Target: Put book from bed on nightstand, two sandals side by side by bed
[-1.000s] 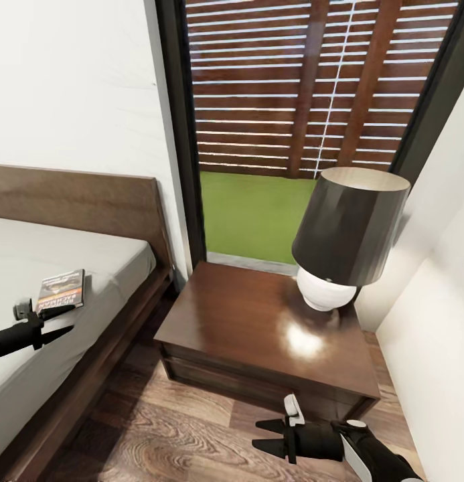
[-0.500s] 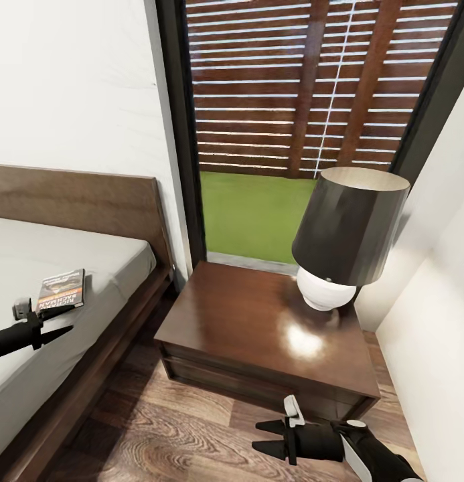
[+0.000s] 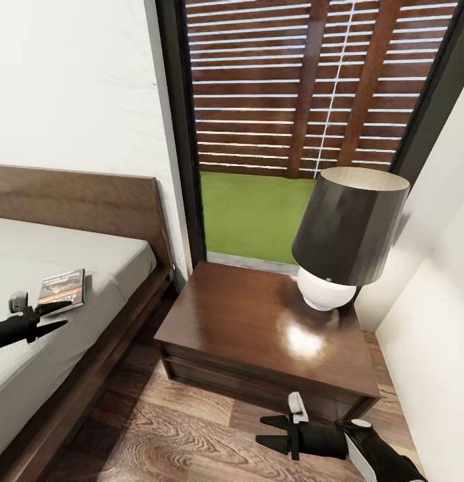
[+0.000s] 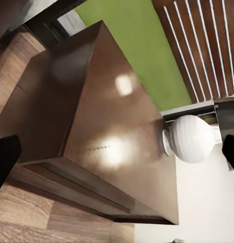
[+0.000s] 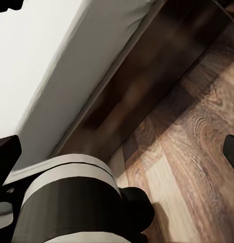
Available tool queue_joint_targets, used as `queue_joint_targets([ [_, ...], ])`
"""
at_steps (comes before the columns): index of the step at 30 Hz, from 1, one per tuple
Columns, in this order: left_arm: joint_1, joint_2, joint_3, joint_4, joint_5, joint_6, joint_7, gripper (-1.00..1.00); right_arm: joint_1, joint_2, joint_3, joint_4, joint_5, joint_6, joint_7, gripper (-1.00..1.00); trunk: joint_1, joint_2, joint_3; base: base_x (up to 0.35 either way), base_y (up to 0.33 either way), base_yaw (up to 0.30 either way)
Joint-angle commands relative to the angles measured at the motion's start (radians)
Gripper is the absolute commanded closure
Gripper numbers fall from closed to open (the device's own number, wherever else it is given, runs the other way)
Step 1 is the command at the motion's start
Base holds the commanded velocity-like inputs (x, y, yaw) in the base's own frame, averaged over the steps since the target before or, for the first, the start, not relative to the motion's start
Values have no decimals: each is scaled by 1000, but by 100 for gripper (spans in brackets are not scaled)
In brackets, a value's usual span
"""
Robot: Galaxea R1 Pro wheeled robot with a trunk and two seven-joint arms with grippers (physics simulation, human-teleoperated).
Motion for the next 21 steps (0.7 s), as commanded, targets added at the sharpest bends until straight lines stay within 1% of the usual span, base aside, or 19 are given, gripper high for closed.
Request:
queue_joint_targets([
  [1, -6, 0, 1, -6, -7, 5, 3, -100, -1, -1, 1, -6, -10, 11, -5, -100, 0, 0, -1, 0, 0, 0],
  [3, -18, 2, 1, -17, -18, -6, 14, -100, -1, -2, -10, -17, -10, 10, -16, -100, 0, 0, -1, 0, 0, 0],
  [7, -41, 5, 0, -39, -40, -28, 37, -100, 1, 3, -13, -34, -12, 10, -39, -100, 0, 0, -1, 0, 0, 0],
  [14, -81, 5, -3, -79, -77, -67, 76, -100, 2, 13, -11, 3, -13, 10, -78, -100, 0, 0, -1, 0, 0, 0],
  [21, -122, 4, -6, -119, -114, -106, 115, -100, 2, 16, -12, 17, -13, 10, -117, -100, 0, 0, -1, 0, 0, 0],
])
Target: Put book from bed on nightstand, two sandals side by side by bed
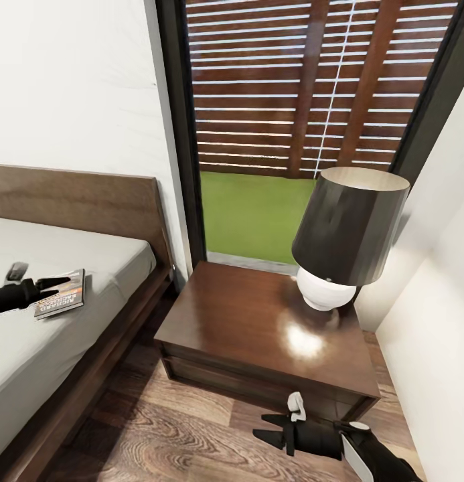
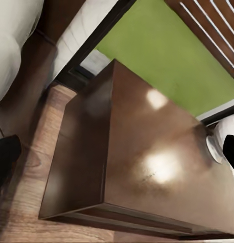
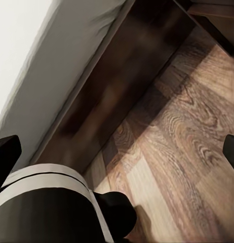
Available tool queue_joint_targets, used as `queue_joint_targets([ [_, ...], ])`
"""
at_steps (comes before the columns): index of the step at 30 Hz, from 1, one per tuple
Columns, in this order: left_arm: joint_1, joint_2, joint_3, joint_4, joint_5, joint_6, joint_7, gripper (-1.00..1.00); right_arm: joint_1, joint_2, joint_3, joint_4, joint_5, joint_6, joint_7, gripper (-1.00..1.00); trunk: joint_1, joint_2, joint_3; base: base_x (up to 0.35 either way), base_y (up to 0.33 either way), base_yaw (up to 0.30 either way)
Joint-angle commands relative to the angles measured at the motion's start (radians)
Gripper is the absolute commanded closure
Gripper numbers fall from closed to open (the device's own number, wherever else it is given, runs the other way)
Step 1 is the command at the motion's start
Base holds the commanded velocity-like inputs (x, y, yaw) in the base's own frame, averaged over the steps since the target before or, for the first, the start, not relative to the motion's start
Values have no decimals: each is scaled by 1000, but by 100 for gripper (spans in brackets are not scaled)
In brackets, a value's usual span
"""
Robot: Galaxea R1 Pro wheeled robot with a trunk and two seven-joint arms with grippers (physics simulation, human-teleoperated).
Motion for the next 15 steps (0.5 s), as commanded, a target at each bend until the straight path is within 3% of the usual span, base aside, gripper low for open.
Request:
queue_joint_targets([
  [1, -6, 0, -3, -5, 0, 5, 4, -100, -1, -1, 6, 0, -10, 10, -5, -100, 0, 0, -1, 0, 0, 0],
  [15, -87, 0, -6, -84, -75, -73, 83, -100, 0, 0, 6, 3, -6, 11, -84, -100, 0, 0, -1, 0, 0, 0],
])
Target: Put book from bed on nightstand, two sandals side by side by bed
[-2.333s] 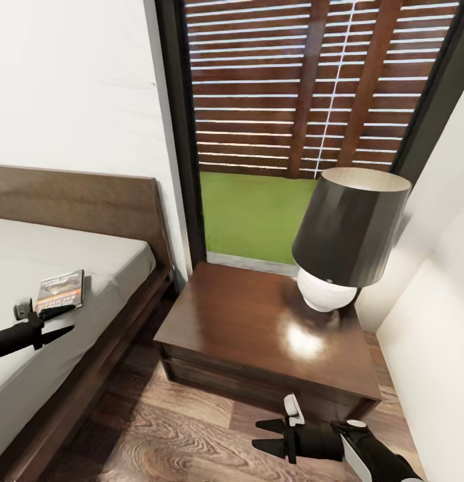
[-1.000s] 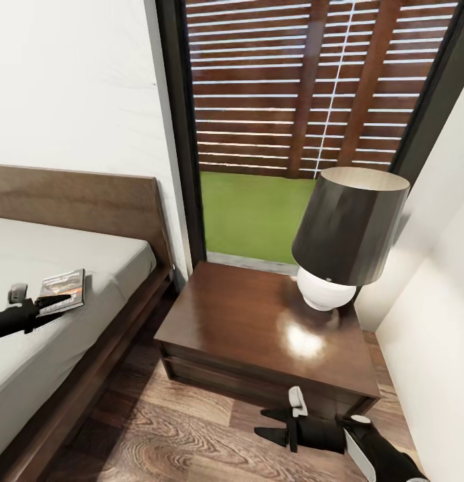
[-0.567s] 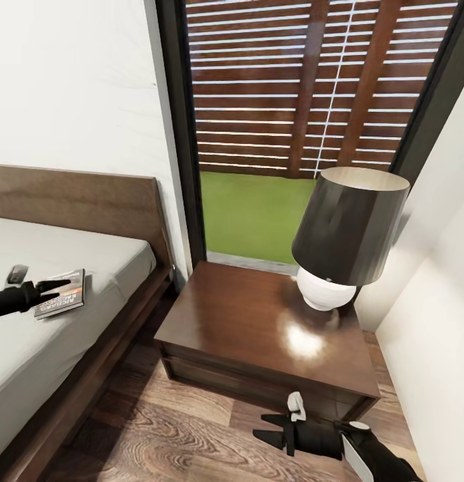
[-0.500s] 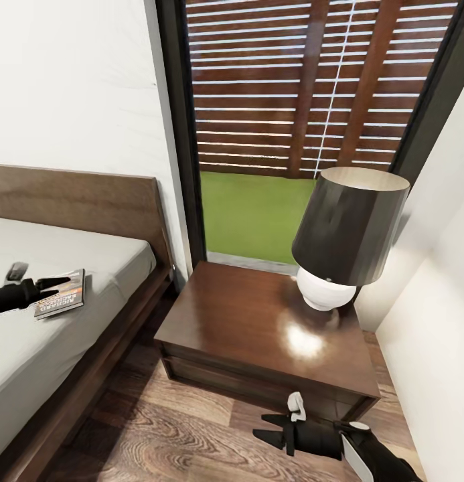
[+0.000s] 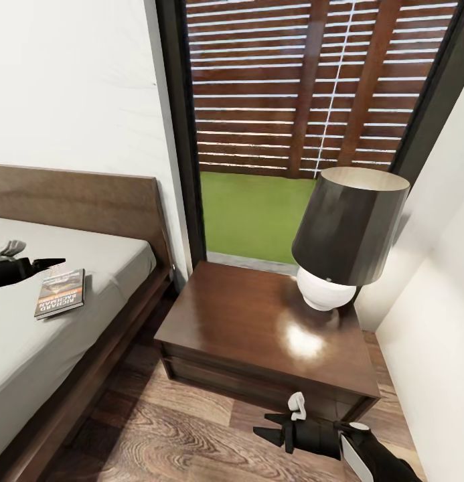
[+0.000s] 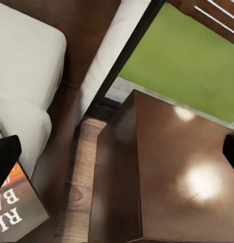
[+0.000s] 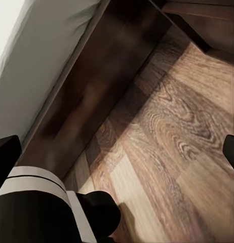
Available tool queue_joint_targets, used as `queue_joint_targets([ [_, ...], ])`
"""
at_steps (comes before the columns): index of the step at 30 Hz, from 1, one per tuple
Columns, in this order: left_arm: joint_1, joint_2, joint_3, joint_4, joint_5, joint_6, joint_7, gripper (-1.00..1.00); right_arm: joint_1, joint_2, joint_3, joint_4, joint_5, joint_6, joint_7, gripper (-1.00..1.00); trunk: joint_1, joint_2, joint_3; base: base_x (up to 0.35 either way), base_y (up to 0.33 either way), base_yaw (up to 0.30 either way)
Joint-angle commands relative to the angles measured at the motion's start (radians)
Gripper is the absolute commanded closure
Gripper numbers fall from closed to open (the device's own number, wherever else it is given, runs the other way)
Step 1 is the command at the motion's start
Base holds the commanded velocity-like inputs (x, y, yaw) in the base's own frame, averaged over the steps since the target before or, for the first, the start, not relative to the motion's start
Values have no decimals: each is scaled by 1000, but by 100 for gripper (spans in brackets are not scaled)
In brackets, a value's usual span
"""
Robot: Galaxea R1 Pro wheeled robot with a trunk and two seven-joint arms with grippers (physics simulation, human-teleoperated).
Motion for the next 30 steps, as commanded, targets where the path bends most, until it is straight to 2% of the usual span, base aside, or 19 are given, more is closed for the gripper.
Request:
queue_joint_targets([
  [1, -6, 0, 0, -6, -3, 4, 4, -100, -1, -1, 6, -1, -10, 11, -5, -100, 0, 0, -1, 0, 0, 0],
  [16, -92, 0, 1, -20, -84, 5, 88, -100, -1, -1, 5, -1, -9, 9, -89, -100, 0, 0, -1, 0, 0, 0],
  [19, -107, 0, 1, -20, -86, 5, 104, -100, -1, -1, 5, -1, -10, 9, -106, -100, 0, 0, -1, 0, 0, 8],
  [29, -107, 0, 1, -20, -86, 6, 160, -100, -1, -1, 5, -1, -10, 5, -162, -100, 0, 0, -1, 0, 0, 109],
  [30, -107, 0, 1, -20, -86, 6, 897, -100, -1, -1, 5, -1, -10, 5, -982, -100, 0, 0, -1, 0, 0, 163],
])
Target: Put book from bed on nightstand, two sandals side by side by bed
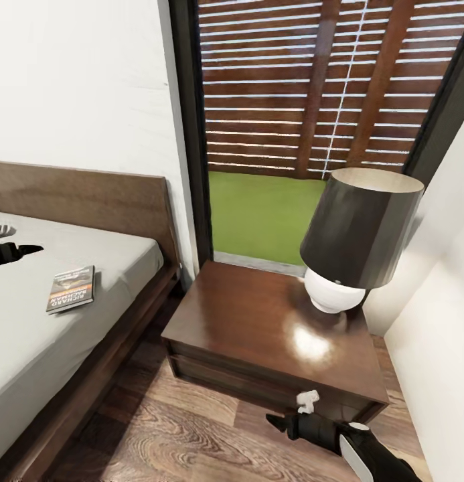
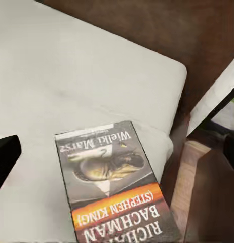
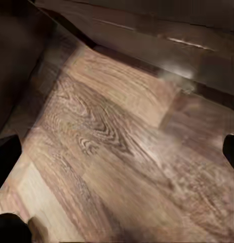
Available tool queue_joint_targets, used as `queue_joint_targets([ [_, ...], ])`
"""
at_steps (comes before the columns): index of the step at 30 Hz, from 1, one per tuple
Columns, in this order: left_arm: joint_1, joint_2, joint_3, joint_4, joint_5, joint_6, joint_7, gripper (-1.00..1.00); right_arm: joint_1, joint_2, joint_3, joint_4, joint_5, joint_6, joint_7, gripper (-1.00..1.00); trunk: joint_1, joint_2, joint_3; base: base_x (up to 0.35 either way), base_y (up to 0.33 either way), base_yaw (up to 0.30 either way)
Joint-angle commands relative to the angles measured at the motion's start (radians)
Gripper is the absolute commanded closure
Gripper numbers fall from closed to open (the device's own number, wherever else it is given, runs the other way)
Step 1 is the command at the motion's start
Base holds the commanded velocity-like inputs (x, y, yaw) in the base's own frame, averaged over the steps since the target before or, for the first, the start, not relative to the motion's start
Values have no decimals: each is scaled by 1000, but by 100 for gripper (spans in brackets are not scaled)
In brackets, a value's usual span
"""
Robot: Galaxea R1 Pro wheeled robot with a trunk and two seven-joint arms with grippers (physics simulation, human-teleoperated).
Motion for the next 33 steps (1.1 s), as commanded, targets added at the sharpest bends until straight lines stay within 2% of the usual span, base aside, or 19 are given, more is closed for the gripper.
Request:
queue_joint_targets([
  [1, -1, -1, 8, -1, -6, 8, 482, -100, 0, -1, 4, -2, -10, 8, -538, -100, 0, 0, -1, 0, 0, 170],
  [33, -1, 0, 8, 0, -6, 8, 481, -100, 0, 1, 9, -1, -10, 9, -537, -100, 0, 0, -1, 0, 0, 175],
])
